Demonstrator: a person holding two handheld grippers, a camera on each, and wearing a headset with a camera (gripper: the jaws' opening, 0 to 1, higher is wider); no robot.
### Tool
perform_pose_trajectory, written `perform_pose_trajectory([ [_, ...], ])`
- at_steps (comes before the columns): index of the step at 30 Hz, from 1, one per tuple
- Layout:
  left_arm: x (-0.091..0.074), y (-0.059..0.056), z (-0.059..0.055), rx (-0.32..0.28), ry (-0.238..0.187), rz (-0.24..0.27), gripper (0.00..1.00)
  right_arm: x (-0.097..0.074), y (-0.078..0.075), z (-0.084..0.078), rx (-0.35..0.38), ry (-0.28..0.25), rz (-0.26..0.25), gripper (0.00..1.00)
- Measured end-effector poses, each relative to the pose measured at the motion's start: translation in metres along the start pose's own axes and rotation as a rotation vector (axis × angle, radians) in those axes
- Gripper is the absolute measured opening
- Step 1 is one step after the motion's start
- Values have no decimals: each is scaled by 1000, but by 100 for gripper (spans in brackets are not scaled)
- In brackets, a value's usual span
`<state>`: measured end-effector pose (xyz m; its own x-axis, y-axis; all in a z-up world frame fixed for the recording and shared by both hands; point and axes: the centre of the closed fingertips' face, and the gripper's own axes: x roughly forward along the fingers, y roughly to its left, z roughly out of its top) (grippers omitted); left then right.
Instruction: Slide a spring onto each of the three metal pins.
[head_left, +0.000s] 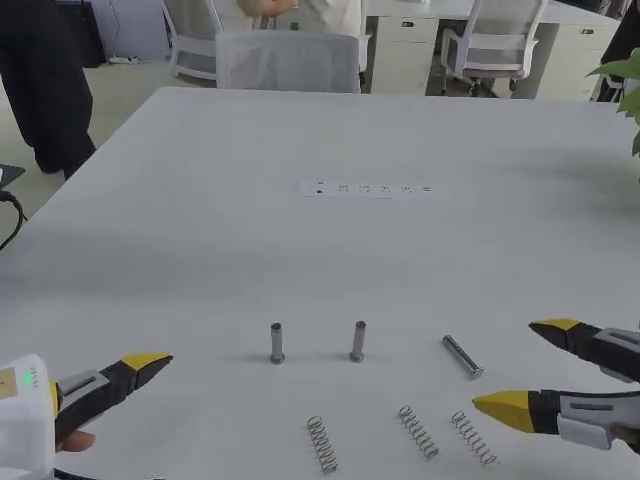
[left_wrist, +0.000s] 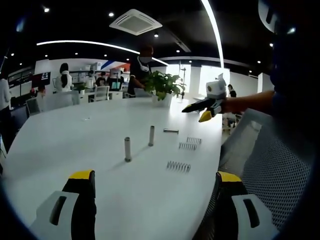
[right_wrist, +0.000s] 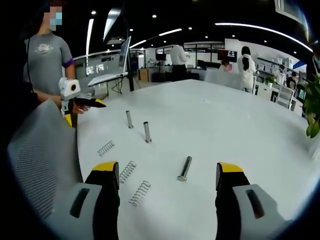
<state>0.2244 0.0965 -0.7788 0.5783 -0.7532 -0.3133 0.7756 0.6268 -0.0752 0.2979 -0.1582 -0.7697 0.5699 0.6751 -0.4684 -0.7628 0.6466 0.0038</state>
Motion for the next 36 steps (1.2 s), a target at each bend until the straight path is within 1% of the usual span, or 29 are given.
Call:
perform_pose_trajectory([
  [2, -1, 0, 0, -1, 0, 1, 97, 6, -3, 2, -4, 16, 2, 77],
  [5, -2, 1, 0, -1, -2, 6, 97, 13, -9, 6, -9, 25, -3, 74],
  [7, -3, 2, 0, -3, -5, 9, 97, 18, -12, 6, -9, 33, -1, 73],
  [10, -3, 2, 0, -4, -9, 11, 97, 25, -15, 5, -9, 60, -6, 69],
  [11, -4, 3, 0, -3, -7, 12, 97, 27, -16, 5, -7, 60, -3, 68],
  [14, -4, 3, 0, -4, -9, 12, 97, 33, -21, 5, 5, 81, -16, 65],
  [18, -3, 2, 1, -6, -11, 10, 97, 39, -27, 3, 8, 109, -35, 60],
  [19, -3, 2, 0, -5, -10, 9, 97, 38, -27, 1, 6, 125, -44, 58],
  [20, -3, 1, 1, -5, -11, 9, 97, 39, -28, 1, 7, 128, -51, 57],
  [23, -4, 1, 0, -5, -12, 8, 97, 43, -27, 0, 3, 140, -54, 54],
  [27, -4, 1, 0, -3, -14, 7, 97, 47, -30, -2, 11, 170, -70, 51],
  [30, -4, 2, 2, -3, -18, 5, 97, 51, -33, -4, 11, 204, -82, 48],
  [32, -4, 2, 3, -7, -23, 4, 96, 53, -32, -3, 13, 206, -80, 48],
  [36, -4, 3, 3, -9, -27, 3, 96, 55, -35, -5, -4, 243, -88, 42],
])
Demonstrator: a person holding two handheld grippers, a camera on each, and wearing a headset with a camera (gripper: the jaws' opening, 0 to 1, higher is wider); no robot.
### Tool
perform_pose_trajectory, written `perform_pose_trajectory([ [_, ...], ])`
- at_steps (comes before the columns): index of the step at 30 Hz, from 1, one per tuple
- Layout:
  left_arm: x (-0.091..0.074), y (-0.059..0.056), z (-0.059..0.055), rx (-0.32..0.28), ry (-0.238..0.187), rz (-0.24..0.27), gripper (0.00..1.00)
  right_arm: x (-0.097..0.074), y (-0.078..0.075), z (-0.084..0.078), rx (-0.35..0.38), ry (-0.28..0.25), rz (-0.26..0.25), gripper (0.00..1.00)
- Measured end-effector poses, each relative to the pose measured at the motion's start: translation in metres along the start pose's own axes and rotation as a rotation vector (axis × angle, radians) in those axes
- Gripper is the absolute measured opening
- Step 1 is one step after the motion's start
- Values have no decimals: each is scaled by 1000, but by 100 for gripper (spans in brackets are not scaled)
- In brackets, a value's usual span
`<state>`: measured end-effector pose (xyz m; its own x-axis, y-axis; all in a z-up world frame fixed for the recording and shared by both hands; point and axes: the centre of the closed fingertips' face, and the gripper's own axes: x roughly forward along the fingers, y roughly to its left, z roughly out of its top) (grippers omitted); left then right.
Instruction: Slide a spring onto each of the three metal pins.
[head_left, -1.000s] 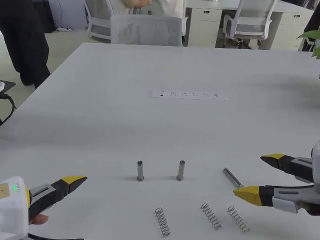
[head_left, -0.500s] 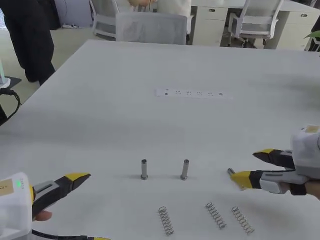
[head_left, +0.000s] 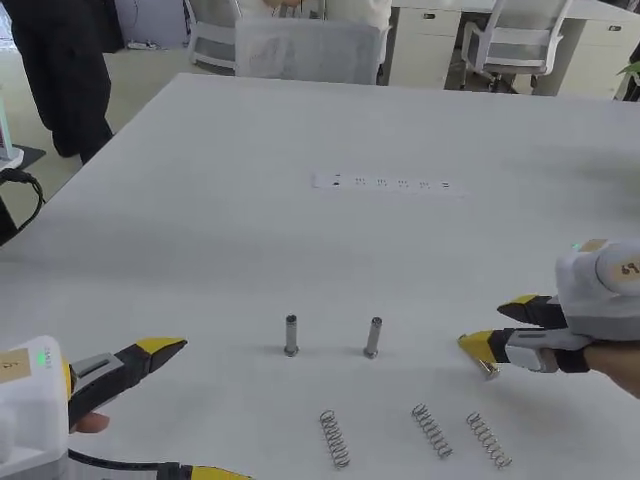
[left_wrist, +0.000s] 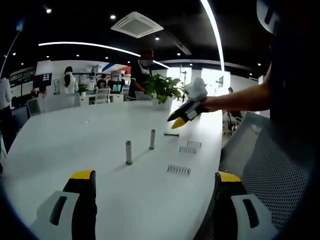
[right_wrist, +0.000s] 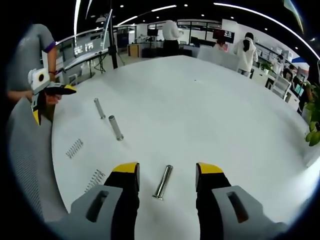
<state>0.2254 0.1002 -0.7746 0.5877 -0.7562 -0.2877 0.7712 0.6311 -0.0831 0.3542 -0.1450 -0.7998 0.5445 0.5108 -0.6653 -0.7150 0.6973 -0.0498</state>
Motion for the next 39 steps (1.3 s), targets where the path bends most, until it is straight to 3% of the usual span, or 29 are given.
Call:
perform_pose_trajectory([
  [16, -1, 0, 2, -3, -9, -5, 95, 15, -5, -11, 11, 103, -11, 29],
  [39, 2, 3, 2, -9, -12, -13, 93, 30, -4, -21, 25, 183, -19, 19],
])
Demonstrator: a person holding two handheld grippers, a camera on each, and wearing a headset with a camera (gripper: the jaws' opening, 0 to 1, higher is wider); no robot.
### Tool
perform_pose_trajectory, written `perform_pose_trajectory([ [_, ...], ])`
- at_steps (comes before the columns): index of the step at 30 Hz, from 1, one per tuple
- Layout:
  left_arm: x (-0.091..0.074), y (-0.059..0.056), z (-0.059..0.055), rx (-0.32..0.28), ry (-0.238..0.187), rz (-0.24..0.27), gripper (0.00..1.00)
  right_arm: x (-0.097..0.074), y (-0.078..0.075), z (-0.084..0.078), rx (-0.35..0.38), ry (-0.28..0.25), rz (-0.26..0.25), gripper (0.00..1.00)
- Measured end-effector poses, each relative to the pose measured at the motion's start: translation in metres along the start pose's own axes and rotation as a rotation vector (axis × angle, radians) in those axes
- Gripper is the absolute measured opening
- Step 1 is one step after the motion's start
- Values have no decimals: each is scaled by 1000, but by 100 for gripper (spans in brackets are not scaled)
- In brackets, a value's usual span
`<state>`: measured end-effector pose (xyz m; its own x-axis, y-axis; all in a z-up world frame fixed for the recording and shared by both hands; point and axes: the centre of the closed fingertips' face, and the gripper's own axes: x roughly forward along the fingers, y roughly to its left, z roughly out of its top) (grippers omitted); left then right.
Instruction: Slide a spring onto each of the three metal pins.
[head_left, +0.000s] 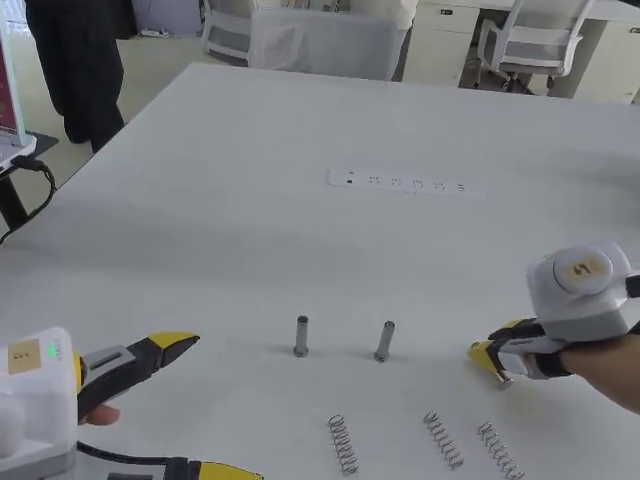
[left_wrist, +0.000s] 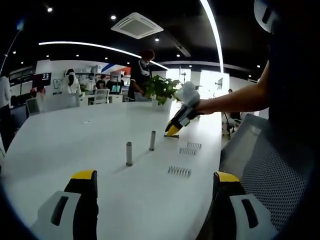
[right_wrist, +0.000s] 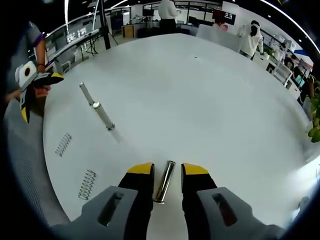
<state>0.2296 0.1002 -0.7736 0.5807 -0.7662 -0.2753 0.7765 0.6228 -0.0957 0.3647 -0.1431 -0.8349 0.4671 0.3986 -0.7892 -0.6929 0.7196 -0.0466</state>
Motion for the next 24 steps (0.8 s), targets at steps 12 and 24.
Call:
perform_pose_trajectory([
  [12, 1, 1, -2, -7, 2, -4, 93, 5, 1, -4, 25, 24, -5, 16],
  [24, -1, 2, -6, -19, 2, -2, 93, 8, 3, -10, 59, 46, -9, 13],
])
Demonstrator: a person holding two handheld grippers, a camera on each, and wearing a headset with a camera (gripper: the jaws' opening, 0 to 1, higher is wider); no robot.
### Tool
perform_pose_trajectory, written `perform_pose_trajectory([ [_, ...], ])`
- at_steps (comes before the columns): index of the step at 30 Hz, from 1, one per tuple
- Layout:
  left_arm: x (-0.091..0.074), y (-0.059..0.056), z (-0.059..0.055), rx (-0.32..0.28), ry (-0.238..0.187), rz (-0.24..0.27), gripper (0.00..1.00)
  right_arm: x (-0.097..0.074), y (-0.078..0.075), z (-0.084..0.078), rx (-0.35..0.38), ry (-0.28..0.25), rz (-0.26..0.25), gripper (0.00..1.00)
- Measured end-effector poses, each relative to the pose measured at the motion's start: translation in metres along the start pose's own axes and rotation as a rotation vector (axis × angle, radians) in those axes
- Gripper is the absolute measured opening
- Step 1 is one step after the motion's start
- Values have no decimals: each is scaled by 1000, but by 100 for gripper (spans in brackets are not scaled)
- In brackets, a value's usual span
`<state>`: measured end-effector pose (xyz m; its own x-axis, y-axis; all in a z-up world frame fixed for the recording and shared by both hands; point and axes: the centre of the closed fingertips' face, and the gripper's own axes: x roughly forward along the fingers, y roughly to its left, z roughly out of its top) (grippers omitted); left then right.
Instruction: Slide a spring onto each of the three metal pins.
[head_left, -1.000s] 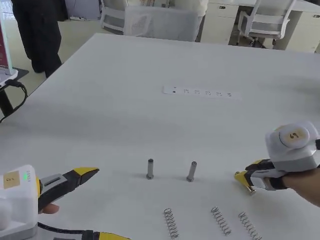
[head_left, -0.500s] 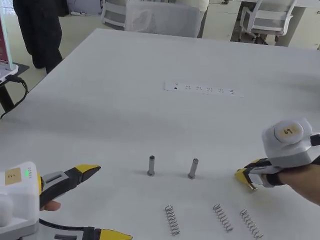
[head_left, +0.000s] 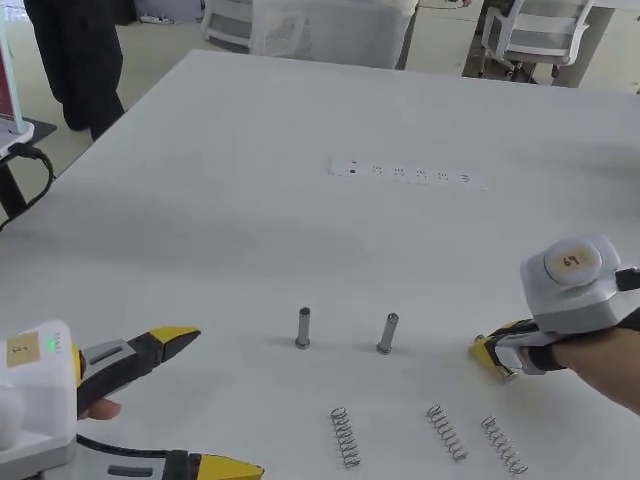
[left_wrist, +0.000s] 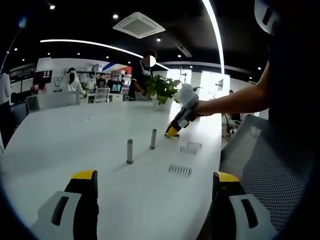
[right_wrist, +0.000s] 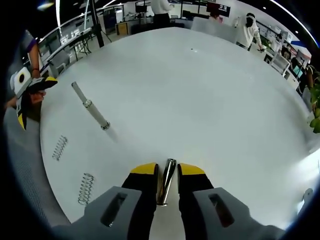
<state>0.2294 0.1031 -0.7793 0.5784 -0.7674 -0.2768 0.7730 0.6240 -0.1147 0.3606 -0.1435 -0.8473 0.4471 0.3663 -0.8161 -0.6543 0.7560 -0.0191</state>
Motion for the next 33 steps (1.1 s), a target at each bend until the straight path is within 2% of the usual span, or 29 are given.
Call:
perform_pose_trajectory([
  [9, 1, 2, 4, -2, -6, 0, 93, 0, -3, 1, 6, 14, -2, 11],
  [20, 2, -1, -1, -3, 3, -4, 93, -1, -4, -1, 13, 31, -9, 9],
  [33, 2, 1, 0, -11, -3, -5, 92, -1, -3, 2, 10, 55, -13, 7],
])
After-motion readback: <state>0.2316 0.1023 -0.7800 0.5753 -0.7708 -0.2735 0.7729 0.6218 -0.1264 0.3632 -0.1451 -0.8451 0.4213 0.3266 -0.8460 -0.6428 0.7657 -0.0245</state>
